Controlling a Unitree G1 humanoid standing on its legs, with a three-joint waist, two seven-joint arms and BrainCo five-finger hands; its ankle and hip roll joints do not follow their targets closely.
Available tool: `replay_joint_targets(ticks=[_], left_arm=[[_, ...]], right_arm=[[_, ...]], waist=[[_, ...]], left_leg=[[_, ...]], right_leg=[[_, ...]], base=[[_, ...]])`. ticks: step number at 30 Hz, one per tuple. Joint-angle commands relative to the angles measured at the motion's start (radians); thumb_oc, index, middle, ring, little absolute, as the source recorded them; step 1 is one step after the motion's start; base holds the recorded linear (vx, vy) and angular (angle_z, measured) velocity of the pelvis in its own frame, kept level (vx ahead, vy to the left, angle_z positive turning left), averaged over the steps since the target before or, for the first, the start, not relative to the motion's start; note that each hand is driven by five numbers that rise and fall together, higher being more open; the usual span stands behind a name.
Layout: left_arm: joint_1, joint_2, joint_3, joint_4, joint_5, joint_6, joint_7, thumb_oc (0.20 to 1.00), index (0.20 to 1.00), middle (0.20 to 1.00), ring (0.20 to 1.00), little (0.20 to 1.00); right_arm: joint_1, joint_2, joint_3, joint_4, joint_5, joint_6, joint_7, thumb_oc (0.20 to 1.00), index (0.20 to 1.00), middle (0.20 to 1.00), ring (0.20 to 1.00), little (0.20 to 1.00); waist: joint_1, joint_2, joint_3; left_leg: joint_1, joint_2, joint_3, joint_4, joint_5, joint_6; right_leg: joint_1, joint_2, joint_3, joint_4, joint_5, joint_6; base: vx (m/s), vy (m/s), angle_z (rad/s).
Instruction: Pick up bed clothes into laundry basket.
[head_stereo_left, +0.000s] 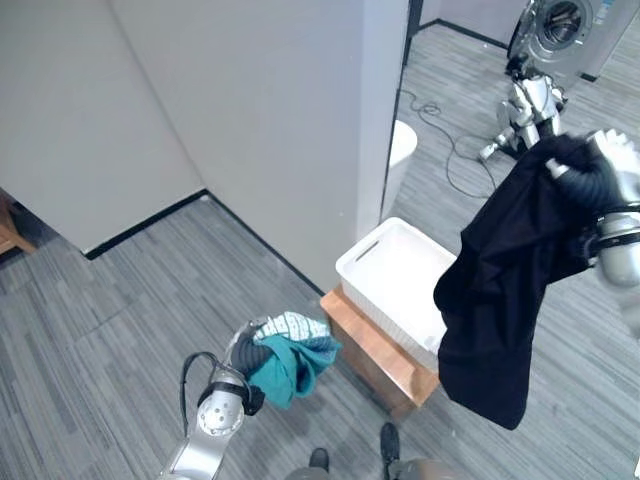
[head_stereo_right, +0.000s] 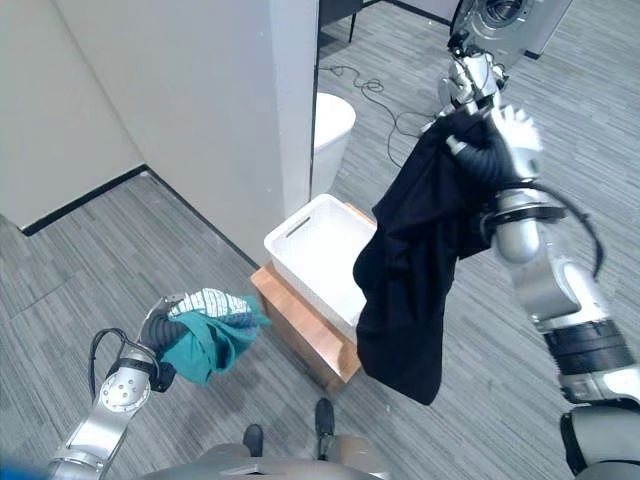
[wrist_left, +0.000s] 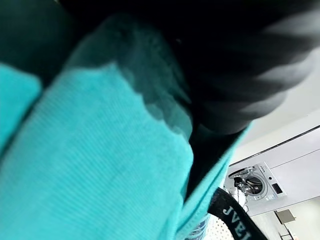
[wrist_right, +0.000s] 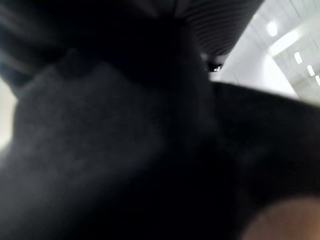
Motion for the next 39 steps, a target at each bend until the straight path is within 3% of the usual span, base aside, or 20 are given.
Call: replay_joint_targets(ticks=[1, 13, 18, 25, 26, 30, 34, 37, 39], left_arm=[[-0.012, 0.057, -0.034, -0.019, -0.046, -0.054, 0.008, 0.2, 0.2, 0.2, 0.2, 0.2], [-0.001, 0.094, -0.06, 0.021, -0.068, -0.063, 0.006, 0.2, 0.2, 0.2, 0.2, 0.2], [-0.01, 0.094, -0.076, 0.031, -0.075, -0.066, 0.014, 0.2, 0.2, 0.2, 0.2, 0.2], [-0.062, 0.116, -0.135, 0.054, -0.106, -0.091, 0.044, 0.2, 0.2, 0.2, 0.2, 0.2], [-0.074, 0.124, -0.143, 0.055, -0.112, -0.096, 0.044, 0.2, 0.2, 0.2, 0.2, 0.2], [-0.09, 0.127, -0.142, 0.052, -0.158, -0.11, 0.045, 0.2, 0.2, 0.2, 0.2, 0.2], [-0.077, 0.113, -0.067, 0.029, -0.199, -0.102, 0.062, 0.2, 0.2, 0.2, 0.2, 0.2], [-0.098, 0.115, 0.019, -0.015, -0.206, -0.104, 0.1, 0.2, 0.2, 0.2, 0.2, 0.2], [-0.113, 0.114, 0.087, -0.114, -0.191, -0.114, 0.113, 0.2, 0.2, 0.2, 0.2, 0.2]], right_arm=[[-0.137, 0.006, 0.012, 0.095, 0.036, 0.015, -0.017, 0.2, 0.2, 0.2, 0.2, 0.2], [-0.276, 0.205, 0.122, 0.531, 0.026, 0.062, -0.055, 0.2, 0.2, 0.2, 0.2, 0.2], [-0.338, 0.236, 0.162, 0.578, 0.028, 0.056, -0.066, 0.2, 0.2, 0.2, 0.2, 0.2], [-0.496, 0.298, 0.272, 0.835, 0.057, 0.049, -0.072, 0.2, 0.2, 0.2, 0.2, 0.2], [-0.517, 0.298, 0.295, 0.891, 0.046, 0.055, -0.065, 1.0, 1.0, 1.0, 1.0, 1.0], [-0.513, 0.298, 0.289, 0.948, 0.056, 0.061, -0.053, 1.0, 1.0, 1.0, 1.0, 1.0], [-0.431, 0.283, 0.269, 0.816, 0.044, 0.061, -0.055, 1.0, 1.0, 1.0, 1.0, 1.0], [-0.264, 0.234, 0.15, 0.496, 0.058, 0.051, -0.086, 1.0, 1.0, 1.0, 1.0, 1.0], [-0.023, 0.195, -0.031, 0.151, 0.022, 0.018, -0.096, 1.0, 1.0, 1.0, 1.0, 1.0]], waist=[[0.026, -0.035, -0.044], [0.071, 0.003, -0.024], [0.077, 0.009, -0.022], [0.11, 0.027, 0.0], [0.114, 0.03, 0.005], [0.116, 0.047, 0.012], [0.098, 0.051, 0.014], [0.059, 0.041, 0.01], [0.011, 0.036, 0.004]], left_leg=[[-0.028, 0.012, -0.06, 0.005, -0.028, -0.005], [-0.071, -0.009, -0.074, 0.005, -0.01, 0.001], [-0.077, -0.011, -0.079, 0.005, -0.007, 0.0], [-0.126, -0.022, -0.107, 0.005, 0.016, -0.009], [-0.141, -0.023, -0.114, 0.005, 0.021, -0.012], [-0.169, -0.031, -0.125, 0.005, 0.033, -0.013], [-0.158, -0.028, -0.119, 0.005, 0.028, -0.01], [-0.133, -0.023, -0.098, 0.005, 0.014, -0.008], [-0.111, -0.019, -0.079, 0.005, -0.002, -0.003]], right_leg=[[0.038, -0.104, -0.069, 0.019, -0.127, 0.08], [0.016, -0.115, -0.08, 0.019, -0.127, 0.082], [0.015, -0.116, -0.082, 0.019, -0.129, 0.08], [-0.016, -0.121, -0.103, 0.019, -0.124, 0.079], [-0.028, -0.121, -0.109, 0.019, -0.123, 0.079], [-0.046, -0.12, -0.115, 0.019, -0.123, 0.079], [-0.037, -0.118, -0.105, 0.019, -0.13, 0.076], [-0.017, -0.117, -0.091, 0.019, -0.134, 0.076], [-0.009, -0.118, -0.078, 0.019, -0.135, 0.08]], base=[[0.01, 0.011, -0.04], [0.0, 0.0, 0.02], [0.01, -0.002, 0.02], [-0.02, -0.006, 0.13], [-0.05, -0.014, 0.21], [-0.03, 0.008, 0.22], [0.0, 0.005, 0.05], [0.0, 0.0, -0.03], [-0.01, 0.014, -0.16]])
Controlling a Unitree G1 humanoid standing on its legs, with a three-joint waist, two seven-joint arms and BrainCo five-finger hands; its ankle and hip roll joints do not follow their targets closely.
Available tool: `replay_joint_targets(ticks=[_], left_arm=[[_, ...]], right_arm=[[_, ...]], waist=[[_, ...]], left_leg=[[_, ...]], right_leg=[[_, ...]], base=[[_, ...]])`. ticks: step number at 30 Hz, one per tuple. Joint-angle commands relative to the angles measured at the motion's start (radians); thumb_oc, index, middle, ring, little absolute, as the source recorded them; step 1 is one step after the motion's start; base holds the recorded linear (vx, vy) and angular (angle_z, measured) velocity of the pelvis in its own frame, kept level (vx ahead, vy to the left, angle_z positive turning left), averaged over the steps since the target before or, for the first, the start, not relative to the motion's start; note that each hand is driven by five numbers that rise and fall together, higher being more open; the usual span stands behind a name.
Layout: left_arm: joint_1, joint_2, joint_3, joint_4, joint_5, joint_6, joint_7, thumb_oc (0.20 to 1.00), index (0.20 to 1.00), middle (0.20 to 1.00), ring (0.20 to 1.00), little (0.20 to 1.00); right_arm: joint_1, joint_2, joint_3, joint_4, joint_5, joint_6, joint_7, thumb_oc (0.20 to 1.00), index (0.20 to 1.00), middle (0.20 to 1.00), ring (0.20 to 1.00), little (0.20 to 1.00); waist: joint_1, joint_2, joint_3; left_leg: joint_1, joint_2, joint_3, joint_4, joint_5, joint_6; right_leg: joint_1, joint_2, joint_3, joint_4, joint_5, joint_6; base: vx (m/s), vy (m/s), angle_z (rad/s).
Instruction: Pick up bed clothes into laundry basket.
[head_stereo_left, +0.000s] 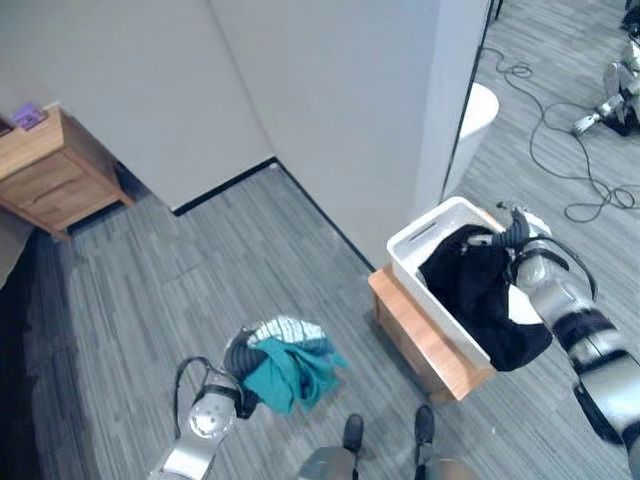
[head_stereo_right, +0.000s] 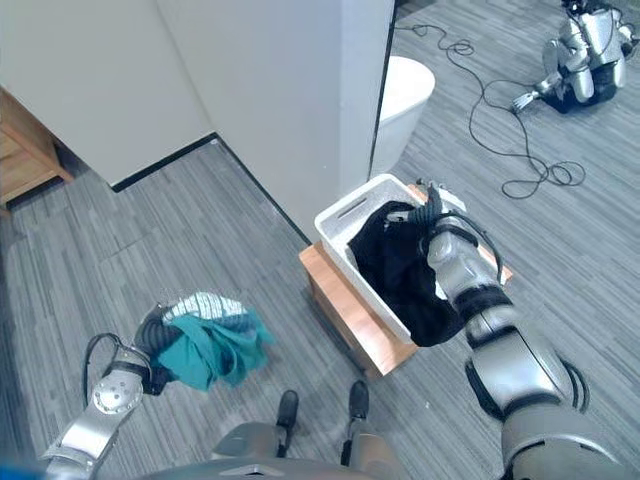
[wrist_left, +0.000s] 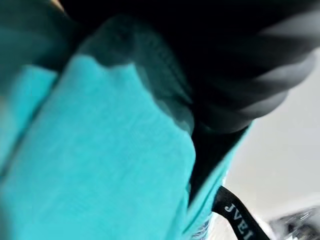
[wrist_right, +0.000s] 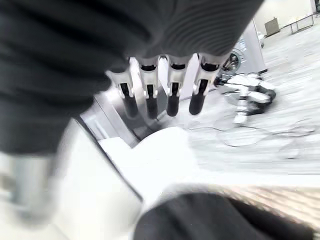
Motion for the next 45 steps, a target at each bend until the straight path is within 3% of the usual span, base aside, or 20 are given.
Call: replay_joint_targets(ticks=[1, 4, 5, 9, 16, 18, 19, 22, 29, 39, 45], left_arm=[[-0.059, 0.038, 0.057, -0.121, -0.028, -0.08, 0.054, 0.2, 0.2, 0.2, 0.2, 0.2], [-0.061, 0.024, 0.098, -0.213, 0.032, -0.073, 0.038, 0.2, 0.2, 0.2, 0.2, 0.2], [-0.059, 0.025, 0.095, -0.215, 0.032, -0.072, 0.037, 0.2, 0.2, 0.2, 0.2, 0.2], [-0.067, 0.008, 0.085, -0.273, 0.032, -0.078, 0.0, 0.2, 0.2, 0.2, 0.2, 0.2], [-0.165, 0.033, 0.001, -0.309, 0.087, -0.082, -0.044, 0.2, 0.2, 0.2, 0.2, 0.2], [-0.288, 0.047, -0.063, -0.239, 0.161, -0.056, -0.017, 0.2, 0.2, 0.2, 0.2, 0.2], [-0.296, 0.047, -0.068, -0.232, 0.163, -0.059, -0.014, 0.2, 0.2, 0.2, 0.2, 0.2], [-0.501, 0.074, -0.18, -0.076, 0.278, -0.026, 0.033, 0.2, 0.2, 0.2, 0.2, 0.2], [-0.715, 0.076, -0.296, 0.161, 0.348, 0.009, 0.085, 0.2, 0.2, 0.2, 0.2, 0.2], [-0.931, -0.011, -0.466, 0.517, 0.422, 0.061, 0.146, 0.2, 0.2, 0.2, 0.2, 0.2], [-1.062, -0.019, -0.531, 0.724, 0.46, 0.104, 0.186, 0.2, 0.2, 0.2, 0.2, 0.2]], right_arm=[[0.115, -0.06, -0.117, -0.163, -0.023, -0.076, -0.053, 1.0, 1.0, 1.0, 1.0, 1.0], [0.415, -0.011, -0.33, -0.327, -0.017, -0.112, -0.026, 1.0, 1.0, 1.0, 1.0, 1.0], [0.425, -0.01, -0.336, -0.333, -0.018, -0.112, -0.024, 1.0, 1.0, 1.0, 1.0, 1.0], [0.613, 0.055, -0.432, -0.21, 0.015, -0.104, -0.011, 1.0, 1.0, 1.0, 1.0, 1.0], [0.686, 0.068, -0.36, 0.222, -0.041, -0.058, 0.017, 1.0, 1.0, 1.0, 1.0, 1.0], [0.702, 0.087, -0.318, 0.409, -0.01, -0.052, 0.043, 1.0, 1.0, 1.0, 1.0, 1.0], [0.699, 0.088, -0.319, 0.414, -0.009, -0.055, 0.042, 1.0, 1.0, 1.0, 1.0, 1.0], [0.76, 0.12, -0.276, 0.575, 0.028, -0.051, 0.081, 1.0, 1.0, 1.0, 1.0, 1.0], [0.767, 0.203, -0.244, 0.8, 0.117, -0.04, 0.096, 1.0, 1.0, 1.0, 1.0, 1.0], [0.721, 0.217, -0.188, 0.805, 0.17, -0.06, 0.07, 1.0, 1.0, 1.0, 1.0, 1.0], [0.707, 0.242, -0.123, 0.773, 0.177, -0.081, 0.053, 1.0, 1.0, 1.0, 1.0, 1.0]], waist=[[-0.066, -0.052, -0.022], [-0.122, -0.067, -0.048], [-0.117, -0.067, -0.05], [-0.172, -0.074, -0.063], [-0.246, -0.067, -0.072], [-0.281, -0.061, -0.07], [-0.279, -0.061, -0.068], [-0.327, -0.046, -0.067], [-0.369, -0.022, -0.057], [-0.425, 0.009, -0.04], [-0.437, 0.018, -0.032]], left_leg=[[0.008, 0.016, -0.017, 0.005, -0.054, -0.014], [0.038, 0.022, 0.025, 0.005, -0.076, -0.002], [0.04, 0.022, 0.027, 0.005, -0.077, -0.001], [0.07, 0.028, 0.069, 0.005, -0.087, 0.007], [0.103, 0.036, 0.154, 0.005, -0.113, 0.014], [0.11, 0.037, 0.18, 0.005, -0.11, 0.01], [0.11, 0.037, 0.18, 0.005, -0.111, 0.01], [0.105, 0.034, 0.192, 0.005, -0.102, 0.003], [0.105, 0.033, 0.216, 0.005, -0.092, -0.008], [0.088, 0.032, 0.246, 0.005, -0.09, -0.014], [0.045, 0.038, 0.277, 0.005, -0.086, -0.016]], right_leg=[[0.08, -0.082, -0.022, 0.014, -0.171, 0.077], [0.086, -0.082, 0.01, 0.014, -0.166, 0.086], [0.087, -0.081, 0.012, 0.014, -0.166, 0.087], [0.086, -0.076, 0.058, 0.014, -0.147, 0.091], [0.07, -0.062, 0.147, 0.014, -0.129, 0.108], [0.066, -0.058, 0.166, 0.014, -0.122, 0.111], [0.066, -0.058, 0.166, 0.014, -0.123, 0.111], [0.061, -0.058, 0.17, 0.014, -0.119, 0.114], [0.054, -0.053, 0.18, 0.014, -0.113, 0.118], [0.015, -0.054, 0.207, 0.014, -0.106, 0.122], [-0.042, -0.05, 0.219, 0.014, -0.094, 0.129]], base=[[0.0, 0.02, -0.14], [0.0, 0.029, -0.3], [0.0, 0.035, -0.58], [-0.02, 0.029, -0.7], [0.0, 0.024, -0.46], [0.01, 0.016, -0.35], [0.02, 0.002, -0.15], [0.02, -0.007, -0.11], [0.01, -0.007, -0.03], [0.02, -0.019, -0.08], [0.02, -0.046, -0.24]])
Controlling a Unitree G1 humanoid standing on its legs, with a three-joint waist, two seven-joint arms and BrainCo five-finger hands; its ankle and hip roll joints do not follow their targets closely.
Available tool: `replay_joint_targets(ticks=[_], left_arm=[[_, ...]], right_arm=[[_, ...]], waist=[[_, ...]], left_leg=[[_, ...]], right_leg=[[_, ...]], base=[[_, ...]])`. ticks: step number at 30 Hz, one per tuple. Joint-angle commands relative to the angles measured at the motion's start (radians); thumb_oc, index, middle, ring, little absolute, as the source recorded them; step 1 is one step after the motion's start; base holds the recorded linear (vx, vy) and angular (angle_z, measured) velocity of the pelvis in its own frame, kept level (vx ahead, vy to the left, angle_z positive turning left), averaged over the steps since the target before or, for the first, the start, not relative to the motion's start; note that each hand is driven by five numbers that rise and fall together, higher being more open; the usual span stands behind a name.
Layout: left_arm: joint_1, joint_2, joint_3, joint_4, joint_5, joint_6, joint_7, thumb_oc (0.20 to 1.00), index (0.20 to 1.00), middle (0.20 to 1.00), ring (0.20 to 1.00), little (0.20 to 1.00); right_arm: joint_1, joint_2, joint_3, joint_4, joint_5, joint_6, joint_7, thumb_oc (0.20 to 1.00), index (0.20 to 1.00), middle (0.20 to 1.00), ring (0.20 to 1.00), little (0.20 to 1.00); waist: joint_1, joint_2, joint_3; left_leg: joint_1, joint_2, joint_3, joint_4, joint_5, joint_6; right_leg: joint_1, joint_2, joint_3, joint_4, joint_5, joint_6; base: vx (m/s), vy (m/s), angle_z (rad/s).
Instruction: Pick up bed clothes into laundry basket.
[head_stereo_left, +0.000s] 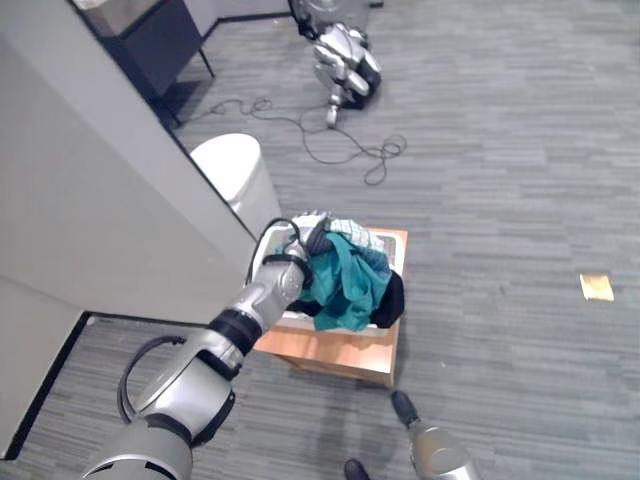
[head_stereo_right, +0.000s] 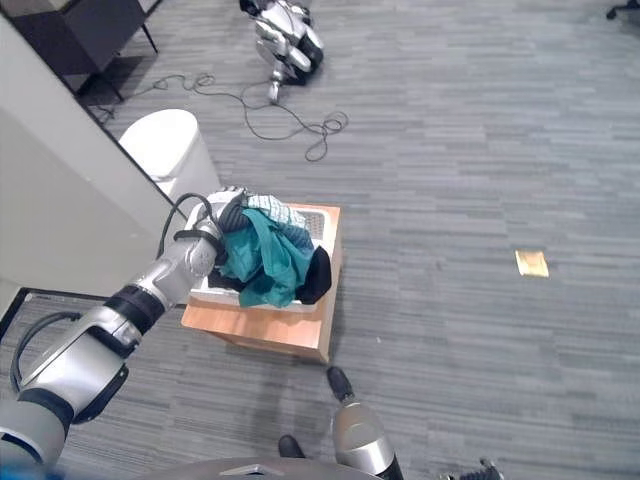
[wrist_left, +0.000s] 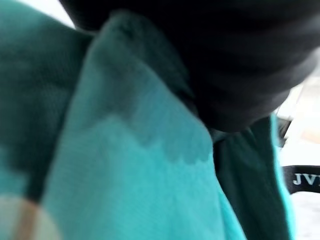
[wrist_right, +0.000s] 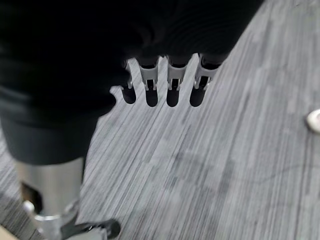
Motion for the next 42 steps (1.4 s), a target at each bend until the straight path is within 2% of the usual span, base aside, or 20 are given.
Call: replay_joint_targets(ticks=[1, 7, 10, 11, 13, 14, 16, 20, 25, 26, 27, 29, 31, 36, 39, 42], left_arm=[[-0.132, 0.028, 0.01, 0.121, 0.066, 0.021, 0.098, 0.2, 0.2, 0.2, 0.2, 0.2], [-0.193, 0.025, -0.017, 0.202, 0.093, 0.037, 0.128, 0.2, 0.2, 0.2, 0.2, 0.2], [-0.228, 0.037, -0.032, 0.248, 0.09, 0.04, 0.131, 0.2, 0.2, 0.2, 0.2, 0.2], [-0.234, 0.037, -0.04, 0.27, 0.089, 0.041, 0.128, 0.489, 0.489, 0.489, 0.489, 0.489], [-0.234, 0.037, -0.04, 0.27, 0.089, 0.041, 0.128, 0.489, 0.489, 0.489, 0.489, 0.489], [-0.228, 0.032, -0.042, 0.307, 0.09, 0.049, 0.114, 1.0, 1.0, 1.0, 1.0, 1.0], [-0.202, 0.004, -0.035, 0.362, 0.083, 0.051, 0.089, 1.0, 1.0, 1.0, 1.0, 1.0], [-0.128, -0.043, 0.011, 0.36, 0.037, 0.041, 0.078, 1.0, 1.0, 1.0, 1.0, 1.0], [-0.028, -0.039, 0.063, 0.277, -0.033, 0.02, 0.072, 1.0, 1.0, 1.0, 1.0, 1.0], [0.054, -0.024, 0.151, 0.12, -0.134, -0.009, 0.093, 1.0, 1.0, 1.0, 1.0, 1.0], [0.058, -0.022, 0.152, 0.116, -0.133, -0.007, 0.091, 1.0, 1.0, 1.0, 1.0, 1.0], [0.163, -0.007, 0.236, -0.058, -0.212, -0.041, 0.104, 1.0, 1.0, 1.0, 1.0, 1.0], [0.338, -0.013, 0.341, -0.254, -0.371, -0.115, 0.065, 1.0, 1.0, 1.0, 1.0, 1.0], [0.492, -0.016, 0.407, -0.359, -0.486, -0.158, 0.023, 1.0, 1.0, 1.0, 1.0, 1.0], [0.562, -0.012, 0.442, -0.426, -0.509, -0.161, 0.016, 1.0, 1.0, 1.0, 1.0, 1.0], [0.749, -0.03, 0.547, -0.522, -0.536, -0.168, -0.005, 1.0, 1.0, 1.0, 1.0, 1.0]], right_arm=[[0.05, -0.008, 0.061, 0.035, 0.025, -0.005, -0.03, 1.0, 1.0, 1.0, 1.0, 1.0], [0.038, 0.012, 0.093, 0.051, 0.034, -0.013, -0.046, 1.0, 1.0, 1.0, 1.0, 1.0], [0.013, -0.013, 0.102, 0.064, 0.057, -0.023, -0.043, 1.0, 1.0, 1.0, 1.0, 1.0], [0.003, -0.016, 0.108, 0.065, 0.061, -0.025, -0.044, 1.0, 1.0, 1.0, 1.0, 1.0], [0.003, -0.016, 0.108, 0.065, 0.061, -0.025, -0.044, 1.0, 1.0, 1.0, 1.0, 1.0], [-0.007, -0.013, 0.119, 0.063, 0.063, -0.025, -0.042, 1.0, 1.0, 1.0, 1.0, 1.0], [-0.014, -0.004, 0.131, 0.061, 0.071, -0.029, -0.037, 1.0, 1.0, 1.0, 1.0, 1.0], [-0.02, 0.009, 0.122, 0.062, 0.096, -0.031, -0.034, 1.0, 1.0, 1.0, 1.0, 1.0], [-0.003, 0.021, 0.112, 0.071, 0.09, -0.023, -0.025, 1.0, 1.0, 1.0, 1.0, 1.0], [-0.008, 0.028, 0.086, 0.067, 0.098, -0.018, -0.025, 1.0, 1.0, 1.0, 1.0, 1.0], [-0.007, 0.028, 0.087, 0.066, 0.098, -0.018, -0.025, 1.0, 1.0, 1.0, 1.0, 1.0], [0.0, 0.033, 0.07, 0.05, 0.09, -0.014, -0.029, 1.0, 1.0, 1.0, 1.0, 1.0], [0.02, 0.033, 0.071, 0.039, 0.041, 0.0, -0.022, 1.0, 1.0, 1.0, 1.0, 1.0], [0.017, -0.005, 0.098, 0.059, -0.093, 0.032, -0.025, 1.0, 1.0, 1.0, 1.0, 1.0], [0.005, -0.04, 0.089, 0.005, -0.128, 0.026, -0.036, 1.0, 1.0, 1.0, 1.0, 1.0], [0.09, -0.153, -0.037, -0.445, -0.168, -0.016, -0.048, 1.0, 1.0, 1.0, 1.0, 1.0]], waist=[[-0.02, -0.033, -0.028], [-0.023, -0.031, -0.009], [-0.02, -0.036, 0.003], [-0.02, -0.038, 0.006], [-0.02, -0.038, 0.005], [-0.017, -0.04, 0.013], [-0.015, -0.045, 0.018], [-0.003, -0.049, 0.015], [0.017, -0.056, 0.002], [0.039, -0.067, -0.01], [0.038, -0.067, -0.009], [0.059, -0.081, -0.019], [0.09, -0.103, -0.033], [0.122, -0.132, -0.063], [0.137, -0.143, -0.072], [0.153, -0.16, -0.095]], left_leg=[[-0.04, 0.047, -0.085, 0.012, -0.002, -0.029], [-0.071, 0.052, -0.097, 0.012, 0.008, -0.034], [-0.097, 0.057, -0.1, 0.012, 0.017, -0.039], [-0.106, 0.058, -0.102, 0.012, 0.02, -0.039], [-0.106, 0.058, -0.102, 0.012, 0.02, -0.039], [-0.119, 0.058, -0.107, 0.012, 0.023, -0.039], [-0.128, 0.063, -0.111, 0.012, 0.026, -0.041], [-0.124, 0.069, -0.124, 0.012, 0.026, -0.042], [-0.091, 0.073, -0.134, 0.012, 0.023, -0.042], [-0.071, 0.074, -0.146, 0.012, 0.021, -0.042], [-0.069, 0.074, -0.146, 0.012, 0.021, -0.042], [-0.056, 0.072, -0.158, 0.012, 0.018, -0.04], [-0.036, 0.074, -0.171, 0.012, 0.013, -0.037], [-0.012, 0.075, -0.18, 0.012, 0.005, -0.033], [-0.003, 0.073, -0.188, 0.012, 0.001, -0.028], [0.013, 0.07, -0.189, 0.012, -0.007, -0.019]], right_leg=[[0.029, -0.072, -0.011, 0.017, -0.118, 0.078], [0.003, -0.072, -0.024, 0.017, -0.118, 0.077], [-0.016, -0.069, -0.032, 0.017, -0.113, 0.075], [-0.023, -0.069, -0.034, 0.017, -0.112, 0.074], [-0.023, -0.069, -0.034, 0.017, -0.112, 0.074], [-0.035, -0.066, -0.034, 0.017, -0.108, 0.073], [-0.039, -0.064, -0.037, 0.017, -0.108, 0.067], [-0.024, -0.058, -0.049, 0.017, -0.122, 0.059], [0.025, -0.055, -0.059, 0.017, -0.136, 0.052], [0.053, -0.058, -0.073, 0.017, -0.144, 0.048], [0.055, -0.058, -0.073, 0.017, -0.144, 0.048], [0.075, -0.06, -0.084, 0.017, -0.147, 0.045], [0.099, -0.064, -0.092, 0.017, -0.15, 0.044], [0.132, -0.073, -0.109, 0.017, -0.154, 0.046], [0.143, -0.078, -0.114, 0.017, -0.154, 0.047], [0.158, -0.086, -0.118, 0.017, -0.153, 0.053]], base=[[0.02, -0.056, -0.1], [0.01, -0.043, -0.02], [-0.02, -0.054, 0.0], [-0.01, -0.037, 0.0], [0.0, 0.0, 0.0], [0.0, -0.048, 0.0], [0.0, -0.047, 0.0], [0.0, -0.024, 0.03], [0.01, -0.011, 0.17], [-0.01, 0.007, 0.3], [-0.03, 0.013, 0.28], [-0.02, 0.016, 0.2], [-0.05, 0.042, 0.22], [-0.04, 0.044, 0.15], [-0.04, 0.069, 0.06], [-0.01, 0.114, 0.01]])
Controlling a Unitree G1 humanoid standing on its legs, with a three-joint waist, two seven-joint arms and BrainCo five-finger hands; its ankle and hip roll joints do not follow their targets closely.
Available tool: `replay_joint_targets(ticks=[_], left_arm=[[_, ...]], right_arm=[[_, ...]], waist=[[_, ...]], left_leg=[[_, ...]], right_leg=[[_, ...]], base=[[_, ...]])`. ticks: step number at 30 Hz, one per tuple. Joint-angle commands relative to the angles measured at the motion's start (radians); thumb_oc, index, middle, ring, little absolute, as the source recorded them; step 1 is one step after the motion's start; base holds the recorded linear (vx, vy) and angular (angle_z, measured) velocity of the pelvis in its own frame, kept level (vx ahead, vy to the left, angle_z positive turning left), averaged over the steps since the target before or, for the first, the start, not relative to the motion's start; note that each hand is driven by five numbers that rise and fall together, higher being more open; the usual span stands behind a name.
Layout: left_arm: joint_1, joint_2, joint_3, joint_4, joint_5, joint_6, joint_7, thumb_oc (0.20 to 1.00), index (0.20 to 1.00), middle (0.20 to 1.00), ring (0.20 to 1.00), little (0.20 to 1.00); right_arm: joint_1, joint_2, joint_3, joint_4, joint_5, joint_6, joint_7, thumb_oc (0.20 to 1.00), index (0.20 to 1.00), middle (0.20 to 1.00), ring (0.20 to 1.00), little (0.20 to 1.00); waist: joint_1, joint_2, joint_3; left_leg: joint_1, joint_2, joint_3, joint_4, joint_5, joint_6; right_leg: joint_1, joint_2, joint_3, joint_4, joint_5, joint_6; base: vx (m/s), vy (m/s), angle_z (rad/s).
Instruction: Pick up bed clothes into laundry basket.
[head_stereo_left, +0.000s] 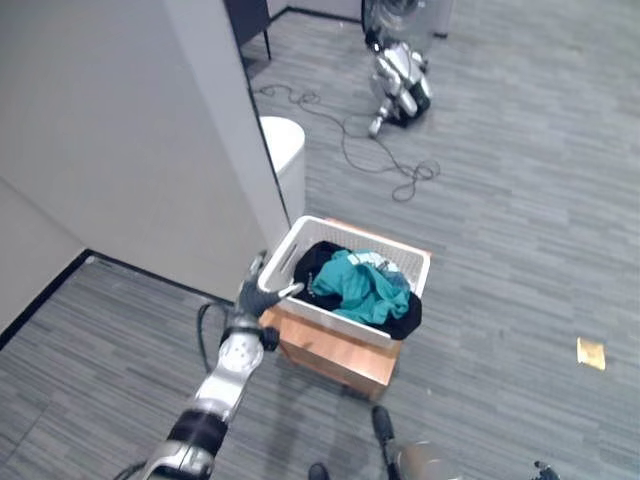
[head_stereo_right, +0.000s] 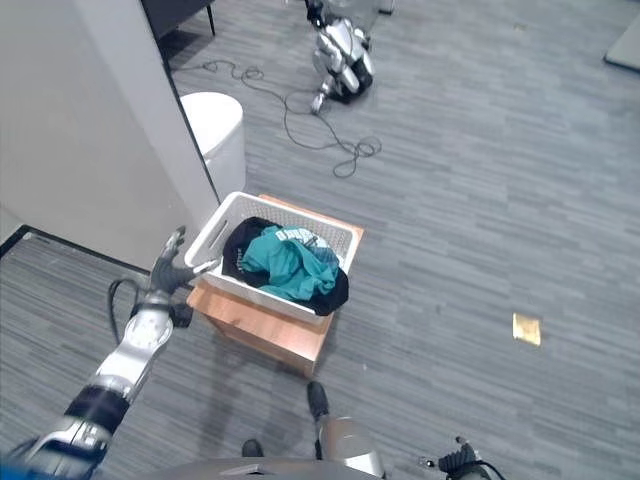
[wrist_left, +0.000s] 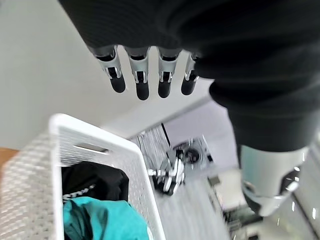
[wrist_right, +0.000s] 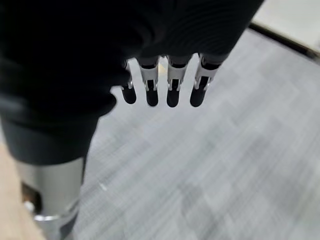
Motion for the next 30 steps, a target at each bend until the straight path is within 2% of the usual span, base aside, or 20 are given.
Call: replay_joint_targets(ticks=[1, 3, 4, 7, 12, 15, 16, 17, 18, 19, 21, 22, 23, 24, 25, 26, 27, 28, 29, 30], left_arm=[[0.041, -0.019, 0.096, -0.055, -0.054, -0.073, -0.019, 1.0, 1.0, 1.0, 1.0, 1.0], [0.113, -0.03, 0.131, -0.088, -0.067, -0.076, -0.032, 1.0, 1.0, 1.0, 1.0, 1.0], [0.128, -0.028, 0.13, -0.095, -0.07, -0.079, -0.048, 1.0, 1.0, 1.0, 1.0, 1.0], [0.182, -0.018, 0.128, -0.126, -0.053, -0.072, -0.083, 1.0, 1.0, 1.0, 1.0, 1.0], [0.248, -0.032, 0.127, -0.176, -0.029, -0.077, -0.104, 1.0, 1.0, 1.0, 1.0, 1.0], [0.253, -0.037, 0.121, -0.2, -0.046, -0.087, -0.105, 1.0, 1.0, 1.0, 1.0, 1.0], [0.25, -0.029, 0.116, -0.208, -0.042, -0.091, -0.1, 1.0, 1.0, 1.0, 1.0, 1.0], [0.25, -0.009, 0.111, -0.229, -0.023, -0.104, -0.085, 1.0, 1.0, 1.0, 1.0, 1.0], [0.251, -0.009, 0.112, -0.23, -0.023, -0.104, -0.085, 1.0, 1.0, 1.0, 1.0, 1.0], [0.247, 0.003, 0.111, -0.244, -0.009, -0.108, -0.079, 1.0, 1.0, 1.0, 1.0, 1.0], [0.229, 0.016, 0.107, -0.257, 0.018, -0.115, -0.054, 1.0, 1.0, 1.0, 1.0, 1.0], [0.206, 0.024, 0.102, -0.247, 0.023, -0.113, -0.042, 1.0, 1.0, 1.0, 1.0, 1.0], [0.193, 0.03, 0.104, -0.245, 0.018, -0.12, -0.035, 1.0, 1.0, 1.0, 1.0, 1.0], [0.19, 0.032, 0.112, -0.245, 0.018, -0.128, -0.028, 1.0, 1.0, 1.0, 1.0, 1.0], [0.189, 0.033, 0.114, -0.246, 0.018, -0.127, -0.028, 1.0, 1.0, 1.0, 1.0, 1.0], [0.189, 0.029, 0.137, -0.255, 0.007, -0.144, -0.001, 1.0, 1.0, 1.0, 1.0, 1.0], [0.184, 0.024, 0.135, -0.253, 0.001, -0.141, 0.007, 1.0, 1.0, 1.0, 1.0, 1.0], [0.183, 0.023, 0.136, -0.253, 0.001, -0.141, 0.007, 1.0, 1.0, 1.0, 1.0, 1.0], [0.174, 0.014, 0.134, -0.251, -0.01, -0.143, 0.015, 1.0, 1.0, 1.0, 1.0, 1.0], [0.171, 0.014, 0.135, -0.251, -0.01, -0.143, 0.015, 1.0, 1.0, 1.0, 1.0, 1.0]], right_arm=[[0.064, -0.139, -0.09, -0.322, -0.087, -0.075, -0.043, 1.0, 1.0, 1.0, 1.0, 1.0], [0.106, -0.158, -0.152, -0.526, -0.107, -0.095, -0.042, 1.0, 1.0, 1.0, 1.0, 1.0], [0.071, -0.174, -0.156, -0.512, -0.088, -0.103, -0.046, 1.0, 1.0, 1.0, 1.0, 1.0], [0.044, -0.178, -0.167, -0.628, -0.052, -0.129, -0.03, 1.0, 1.0, 1.0, 1.0, 1.0], [0.024, -0.09, -0.13, -0.729, 0.002, -0.171, -0.02, 1.0, 1.0, 1.0, 1.0, 1.0], [0.001, -0.064, -0.083, -0.769, 0.014, -0.194, -0.012, 1.0, 1.0, 1.0, 1.0, 1.0], [-0.007, -0.061, -0.067, -0.799, 0.021, -0.205, -0.006, 1.0, 1.0, 1.0, 1.0, 1.0], [-0.018, -0.066, -0.033, -0.857, 0.021, -0.224, 0.003, 1.0, 1.0, 1.0, 1.0, 1.0], [-0.018, -0.066, -0.033, -0.857, 0.021, -0.224, 0.003, 1.0, 1.0, 1.0, 1.0, 1.0], [-0.027, -0.079, -0.017, -0.892, -0.006, -0.228, 0.001, 1.0, 1.0, 1.0, 1.0, 1.0], [-0.061, -0.09, 0.008, -0.937, -0.048, -0.231, -0.011, 1.0, 1.0, 1.0, 1.0, 1.0], [-0.09, -0.097, 0.024, -0.969, -0.067, -0.234, -0.027, 1.0, 1.0, 1.0, 1.0, 1.0], [-0.117, -0.106, 0.042, -0.973, -0.066, -0.242, -0.036, 1.0, 1.0, 1.0, 1.0, 1.0], [-0.144, -0.108, 0.057, -1.001, -0.07, -0.247, -0.042, 1.0, 1.0, 1.0, 1.0, 1.0], [-0.146, -0.108, 0.057, -1.001, -0.07, -0.246, -0.042, 1.0, 1.0, 1.0, 1.0, 1.0], [-0.218, -0.12, 0.102, -1.015, -0.084, -0.259, -0.064, 1.0, 1.0, 1.0, 1.0, 1.0], [-0.23, -0.123, 0.114, -1.016, -0.083, -0.259, -0.065, 1.0, 1.0, 1.0, 1.0, 1.0], [-0.234, -0.124, 0.115, -1.013, -0.083, -0.26, -0.066, 1.0, 1.0, 1.0, 1.0, 1.0], [-0.261, -0.129, 0.131, -1.013, -0.086, -0.256, -0.066, 1.0, 1.0, 1.0, 1.0, 1.0], [-0.266, -0.129, 0.131, -1.01, -0.086, -0.257, -0.067, 1.0, 1.0, 1.0, 1.0, 1.0]], waist=[[-0.018, 0.014, -0.041], [-0.012, 0.01, -0.057], [-0.003, 0.008, -0.063], [0.016, 0.003, -0.072], [0.043, 0.004, -0.067], [0.064, 0.009, -0.045], [0.068, 0.011, -0.031], [0.076, 0.021, -0.009], [0.074, 0.02, -0.009], [0.078, 0.028, 0.003], [0.071, 0.037, 0.009], [0.057, 0.037, 0.008], [0.061, 0.04, 0.013], [0.074, 0.037, 0.022], [0.071, 0.038, 0.023], [0.117, 0.041, 0.04], [0.133, 0.043, 0.05], [0.125, 0.047, 0.048], [0.147, 0.046, 0.066], [0.143, 0.049, 0.067]], left_leg=[[-0.044, 0.054, -0.072, 0.008, -0.016, -0.016], [-0.043, 0.051, -0.074, 0.008, -0.018, -0.011], [-0.04, 0.048, -0.079, 0.008, -0.02, -0.008], [-0.033, 0.043, -0.094, 0.008, -0.025, -0.001], [-0.019, 0.03, -0.118, 0.008, -0.034, 0.017], [-0.009, 0.026, -0.129, 0.008, -0.03, 0.029], [-0.006, 0.026, -0.142, 0.008, -0.026, 0.03], [-0.008, 0.027, -0.172, 0.008, -0.014, 0.032], [-0.008, 0.026, -0.174, 0.008, -0.014, 0.032], [-0.01, 0.023, -0.211, 0.008, -0.011, 0.033], [-0.037, 0.009, -0.294, 0.008, 0.012, 0.034], [-0.088, -0.021, -0.406, 0.02, 0.043, 0.034], [-0.113, -0.022, -0.439, 0.024, 0.055, 0.026], [-0.14, -0.032, -0.469, 0.03, 0.066, 0.024], [-0.145, -0.031, -0.471, 0.031, 0.07, 0.022], [-0.208, -0.052, -0.536, 0.069, 0.086, -0.002], [-0.243, -0.063, -0.565, 0.077, 0.106, -0.005], [-0.252, -0.061, -0.573, 0.079, 0.111, -0.009], [-0.288, -0.077, -0.584, 0.1, 0.131, -0.025], [-0.295, -0.075, -0.589, 0.104, 0.135, -0.027]], right_leg=[[0.056, -0.078, -0.004, 0.014, -0.144, 0.081], [0.057, -0.083, -0.006, 0.014, -0.141, 0.083], [0.061, -0.085, -0.008, 0.014, -0.142, 0.083], [0.07, -0.089, -0.015, 0.019, -0.146, 0.082], [0.075, -0.096, -0.032, 0.043, -0.159, 0.084], [0.05, -0.083, -0.034, 0.129, -0.176, 0.082], [0.031, -0.07, -0.031, 0.182, -0.194, 0.084], [0.005, -0.038, -0.013, 0.263, -0.22, 0.092], [0.001, -0.038, -0.014, 0.272, -0.226, 0.091], [-0.005, -0.017, 0.017, 0.315, -0.258, 0.096], [-0.011, 0.038, 0.149, 0.377, -0.298, 0.097], [0.024, 0.106, 0.373, 0.393, -0.335, 0.077], [0.022, 0.121, 0.441, 0.393, -0.328, 0.077], [0.047, 0.12, 0.472, 0.362, -0.351, 0.051], [0.046, 0.12, 0.471, 0.357, -0.344, 0.053], [0.071, 0.095, 0.438, 0.284, -0.352, 0.024], [0.094, 0.101, 0.443, 0.259, -0.36, 0.007], [0.089, 0.103, 0.437, 0.253, -0.351, 0.008], [0.1, 0.105, 0.426, 0.234, -0.351, -0.004], [0.096, 0.107, 0.423, 0.231, -0.344, -0.002]], base=[[-0.02, 0.108, -0.09], [-0.04, 0.091, 0.07], [-0.03, 0.066, 0.12], [-0.03, 0.065, 0.09], [-0.04, 0.065, 0.13], [-0.07, 0.049, -0.04], [-0.09, 0.038, 0.06], [-0.07, 0.02, 0.2], [-0.05, 0.015, 0.3], [-0.03, -0.008, 0.47], [-0.02, -0.037, 0.67], [-0.07, -0.113, 1.38], [-0.13, -0.168, 2.22], [-0.13, -0.125, 2.74], [-0.21, -0.231, 2.87], [-0.25, -0.268, 1.96], [-0.25, -0.268, 1.52], [-0.22, -0.181, 1.19], [-0.14, -0.084, 1.76], [-0.36, -0.191, 1.6]])
